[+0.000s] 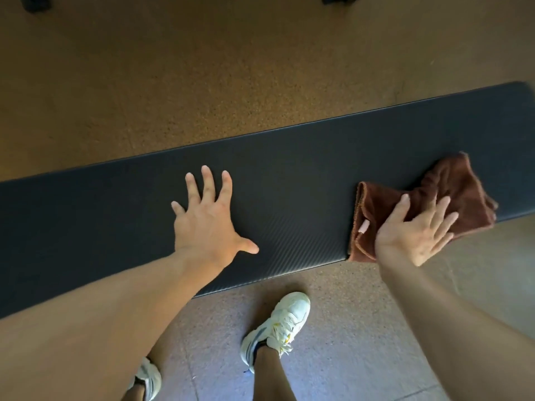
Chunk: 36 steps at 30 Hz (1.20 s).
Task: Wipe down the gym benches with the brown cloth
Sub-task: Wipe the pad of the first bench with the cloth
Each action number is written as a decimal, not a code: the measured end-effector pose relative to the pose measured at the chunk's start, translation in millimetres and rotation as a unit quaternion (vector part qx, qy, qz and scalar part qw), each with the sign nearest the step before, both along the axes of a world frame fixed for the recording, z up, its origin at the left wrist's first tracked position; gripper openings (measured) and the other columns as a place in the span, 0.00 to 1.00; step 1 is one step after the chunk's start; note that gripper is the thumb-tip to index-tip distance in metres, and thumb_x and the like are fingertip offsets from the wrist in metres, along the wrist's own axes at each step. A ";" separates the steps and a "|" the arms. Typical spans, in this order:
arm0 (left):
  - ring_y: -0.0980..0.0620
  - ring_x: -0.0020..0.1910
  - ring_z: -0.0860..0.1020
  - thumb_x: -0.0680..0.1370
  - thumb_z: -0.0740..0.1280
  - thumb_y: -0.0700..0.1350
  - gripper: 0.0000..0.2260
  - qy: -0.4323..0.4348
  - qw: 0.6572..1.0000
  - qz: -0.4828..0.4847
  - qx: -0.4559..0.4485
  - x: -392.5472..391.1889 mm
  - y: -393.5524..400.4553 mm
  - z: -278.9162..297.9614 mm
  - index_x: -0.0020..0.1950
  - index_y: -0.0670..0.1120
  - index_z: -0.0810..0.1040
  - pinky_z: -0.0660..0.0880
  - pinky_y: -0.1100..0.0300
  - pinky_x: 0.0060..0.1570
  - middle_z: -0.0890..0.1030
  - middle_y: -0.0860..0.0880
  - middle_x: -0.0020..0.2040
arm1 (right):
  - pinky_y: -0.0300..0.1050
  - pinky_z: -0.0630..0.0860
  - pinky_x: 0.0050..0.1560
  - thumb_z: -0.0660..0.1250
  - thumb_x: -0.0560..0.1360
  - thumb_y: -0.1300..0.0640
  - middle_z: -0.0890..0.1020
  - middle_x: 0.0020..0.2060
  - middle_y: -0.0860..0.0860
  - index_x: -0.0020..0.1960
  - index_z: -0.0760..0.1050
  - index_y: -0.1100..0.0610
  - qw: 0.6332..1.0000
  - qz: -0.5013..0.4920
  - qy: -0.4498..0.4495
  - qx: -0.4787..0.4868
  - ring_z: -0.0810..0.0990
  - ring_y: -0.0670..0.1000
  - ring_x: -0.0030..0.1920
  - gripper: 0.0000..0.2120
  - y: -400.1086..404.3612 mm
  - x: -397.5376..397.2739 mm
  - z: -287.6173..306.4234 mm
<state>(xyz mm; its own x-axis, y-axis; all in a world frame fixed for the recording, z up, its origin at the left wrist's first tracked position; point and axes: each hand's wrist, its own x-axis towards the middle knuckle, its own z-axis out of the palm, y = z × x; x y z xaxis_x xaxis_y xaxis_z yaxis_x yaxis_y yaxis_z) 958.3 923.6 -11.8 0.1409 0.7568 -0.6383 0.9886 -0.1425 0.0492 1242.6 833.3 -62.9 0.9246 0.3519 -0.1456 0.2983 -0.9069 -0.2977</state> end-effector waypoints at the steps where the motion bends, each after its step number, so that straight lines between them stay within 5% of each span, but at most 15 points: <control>1: 0.38 0.81 0.37 0.61 0.74 0.74 0.67 -0.005 1.000 -0.005 -0.005 -0.6 -0.4 0.7 0.82 0.52 0.34 0.56 0.34 0.77 0.35 0.44 0.83 | 0.53 0.40 0.84 0.55 0.85 0.39 0.55 0.85 0.47 0.84 0.59 0.50 1.000 -0.026 0.013 0.011 0.46 0.53 0.85 0.31 1.2 -24.3 0.6; 5: 0.40 0.82 0.38 0.65 0.78 0.67 0.63 -0.075 0.996 -0.025 -0.034 -20.8 5.7 7.3 0.82 0.53 0.35 0.57 0.36 0.76 0.35 0.46 0.83 | 0.55 0.39 0.84 0.54 0.86 0.39 0.54 0.85 0.47 0.84 0.57 0.50 0.997 0.067 0.037 -0.001 0.44 0.53 0.85 0.30 10.7 -119.8 1.7; 9: 0.49 0.82 0.56 0.75 0.75 0.55 0.48 -0.226 0.974 0.023 0.000 -108.9 9.7 25.7 0.83 0.57 0.45 0.65 0.47 0.74 0.47 0.54 0.84 | 0.56 0.40 0.84 0.51 0.86 0.38 0.52 0.86 0.46 0.85 0.55 0.47 0.978 0.201 0.035 -0.031 0.42 0.52 0.85 0.30 26.0 -220.6 6.1; 13: 0.55 0.82 0.46 0.82 0.66 0.51 0.35 -0.231 0.963 0.129 0.056 -236.7 -2.2 27.7 0.83 0.56 0.49 0.56 0.52 0.78 0.46 0.56 0.84 | 0.56 0.39 0.84 0.51 0.85 0.37 0.51 0.85 0.46 0.85 0.54 0.44 0.938 0.342 0.049 -0.028 0.41 0.51 0.85 0.30 37.7 -363.2 8.9; 15: 0.57 0.82 0.43 0.84 0.64 0.49 0.32 -0.219 0.959 0.169 0.061 -292.3 -8.6 28.0 0.83 0.55 0.50 0.52 0.53 0.78 0.45 0.56 0.84 | 0.56 0.38 0.84 0.48 0.85 0.36 0.49 0.85 0.45 0.85 0.52 0.44 0.886 0.458 0.060 -0.033 0.38 0.50 0.85 0.31 37.6 -439.1 8.6; 20: 0.60 0.80 0.42 0.85 0.59 0.45 0.28 -0.211 0.950 0.209 0.096 -381.7 -19.0 35.5 0.83 0.55 0.52 0.48 0.56 0.77 0.45 0.56 0.84 | 0.59 0.42 0.84 0.41 0.82 0.40 0.45 0.86 0.49 0.83 0.36 0.47 0.661 0.746 0.047 -0.067 0.34 0.52 0.84 0.32 42.5 -564.1 6.5; 23: 0.64 0.77 0.40 0.86 0.58 0.46 0.28 -0.213 0.950 0.205 0.099 -402.8 -21.8 38.3 0.83 0.54 0.51 0.46 0.57 0.76 0.45 0.56 0.84 | 0.58 0.44 0.84 0.44 0.85 0.41 0.50 0.86 0.48 0.85 0.46 0.48 0.615 0.786 0.030 -0.054 0.40 0.51 0.85 0.30 67.2 -560.2 2.7; 26: 0.59 0.80 0.40 0.84 0.61 0.49 0.31 -0.202 0.955 0.193 0.098 -401.1 -21.1 35.5 0.84 0.52 0.48 0.46 0.53 0.79 0.44 0.54 0.84 | 0.57 0.48 0.84 0.49 0.86 0.39 0.57 0.84 0.46 0.85 0.57 0.48 0.629 0.776 0.017 -0.036 0.47 0.50 0.85 0.29 99.2 -525.4 0.4; 33: 0.46 0.79 0.29 0.69 0.76 0.66 0.61 -0.068 0.994 0.078 -0.026 -335.2 -2.9 23.7 0.80 0.54 0.30 0.47 0.34 0.78 0.29 0.50 0.81 | 0.53 0.42 0.84 0.45 0.86 0.36 0.55 0.85 0.45 0.85 0.54 0.47 0.786 0.615 -0.001 -0.063 0.44 0.48 0.85 0.31 134.5 -378.8 1.0; 36: 0.43 0.79 0.28 0.64 0.78 0.68 0.66 -0.036 0.997 0.058 -0.045 -293.2 4.6 19.3 0.79 0.56 0.27 0.49 0.29 0.76 0.27 0.49 0.80 | 0.50 0.39 0.84 0.46 0.86 0.36 0.54 0.85 0.44 0.85 0.53 0.46 0.811 0.581 0.004 -0.071 0.43 0.46 0.85 0.30 121.8 -300.0 5.9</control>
<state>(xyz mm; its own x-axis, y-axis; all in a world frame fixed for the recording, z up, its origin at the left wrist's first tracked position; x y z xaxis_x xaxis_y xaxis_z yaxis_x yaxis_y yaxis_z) 665.2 928.2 7.5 0.1038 0.7108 -0.6956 0.9915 -0.0187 0.1289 942.7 955.1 -57.0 -0.0195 0.9641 -0.2648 0.9745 -0.0409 -0.2207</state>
